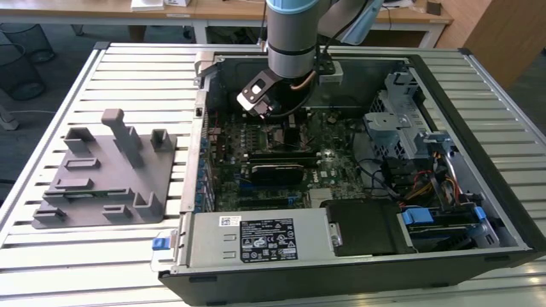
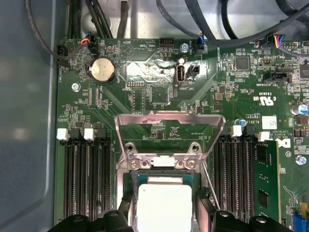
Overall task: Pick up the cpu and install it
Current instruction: 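Place the cpu into insertion slot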
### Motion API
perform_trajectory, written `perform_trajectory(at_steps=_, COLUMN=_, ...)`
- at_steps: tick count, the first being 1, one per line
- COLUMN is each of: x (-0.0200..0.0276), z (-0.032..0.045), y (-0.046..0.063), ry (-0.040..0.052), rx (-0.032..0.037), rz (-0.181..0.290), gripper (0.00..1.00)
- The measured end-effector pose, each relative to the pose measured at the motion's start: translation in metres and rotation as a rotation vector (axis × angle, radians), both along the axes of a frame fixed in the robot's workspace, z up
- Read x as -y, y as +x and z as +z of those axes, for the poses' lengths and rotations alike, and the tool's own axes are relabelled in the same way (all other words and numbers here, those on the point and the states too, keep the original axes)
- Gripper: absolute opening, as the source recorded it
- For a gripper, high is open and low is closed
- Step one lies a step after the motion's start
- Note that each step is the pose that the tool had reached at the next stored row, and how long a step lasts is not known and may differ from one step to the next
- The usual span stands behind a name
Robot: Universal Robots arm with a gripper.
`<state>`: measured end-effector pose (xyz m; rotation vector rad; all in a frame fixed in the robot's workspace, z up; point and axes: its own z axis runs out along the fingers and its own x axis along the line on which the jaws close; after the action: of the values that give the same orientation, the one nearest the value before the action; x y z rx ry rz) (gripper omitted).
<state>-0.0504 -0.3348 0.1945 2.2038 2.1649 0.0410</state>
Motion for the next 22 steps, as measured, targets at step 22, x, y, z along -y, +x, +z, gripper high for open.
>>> perform_trajectory(at_steps=22, x=-0.0001, z=-0.0004, y=0.0003, ry=0.0058, rx=0.0000, rz=0.022, gripper=0.53)
